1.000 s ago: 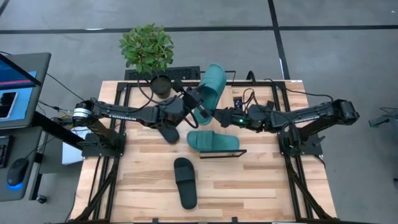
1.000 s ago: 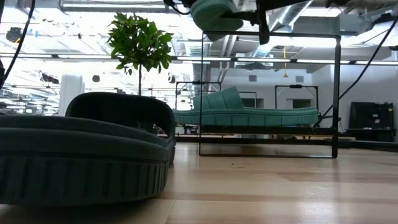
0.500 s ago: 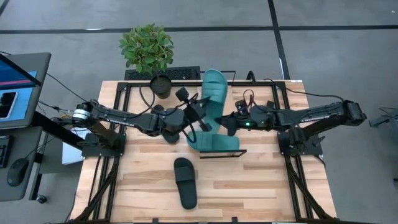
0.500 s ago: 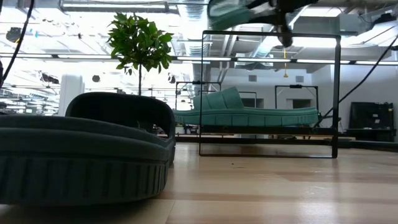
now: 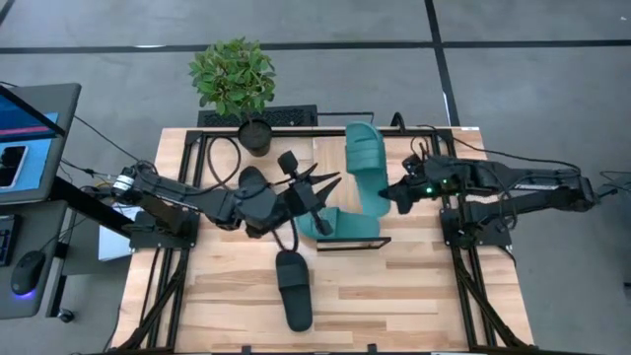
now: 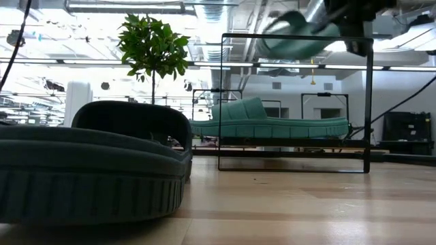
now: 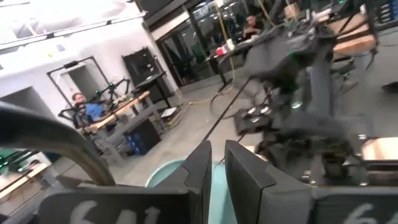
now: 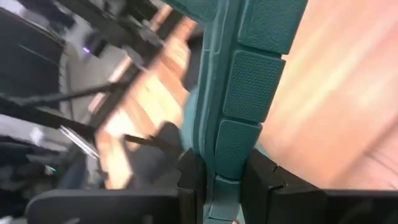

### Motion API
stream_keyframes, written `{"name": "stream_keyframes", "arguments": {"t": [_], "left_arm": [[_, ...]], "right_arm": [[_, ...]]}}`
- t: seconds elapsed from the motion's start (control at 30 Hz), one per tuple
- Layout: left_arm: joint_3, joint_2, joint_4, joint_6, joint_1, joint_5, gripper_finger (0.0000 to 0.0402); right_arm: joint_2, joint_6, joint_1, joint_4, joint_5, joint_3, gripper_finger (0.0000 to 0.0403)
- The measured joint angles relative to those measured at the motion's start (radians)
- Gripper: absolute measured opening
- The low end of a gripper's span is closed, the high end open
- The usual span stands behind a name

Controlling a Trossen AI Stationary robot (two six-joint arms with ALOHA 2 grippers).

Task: Pick and place slides into the shelf
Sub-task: Put the green slide on the shelf

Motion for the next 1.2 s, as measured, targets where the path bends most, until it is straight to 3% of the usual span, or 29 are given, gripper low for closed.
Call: {"name": "stream_keyframes", "arguments": {"t": [0.27,0.57,0.9,1.2], "left_arm": [[0.103,0.0,-0.156,-0.104,-0.073,-0.027,0.0035],[0.231,0.0,-0.281,-0.236,-0.114,0.007,0.0035],[0.275,-0.001,-0.296,-0.3,-0.147,0.018,0.0035],[0.275,-0.026,-0.293,-0.357,-0.165,0.018,0.0035]], "right_arm": [[-0.033,-0.276,-0.205,-0.284,-0.235,0.0,0.0056],[0.079,-0.785,-0.427,-0.528,-0.271,0.121,0.0055],[0.357,-1.16,-0.404,-0.761,-0.204,0.369,0.0053],[0.602,-1.391,-0.396,-0.893,-0.362,0.527,0.0053]]}}
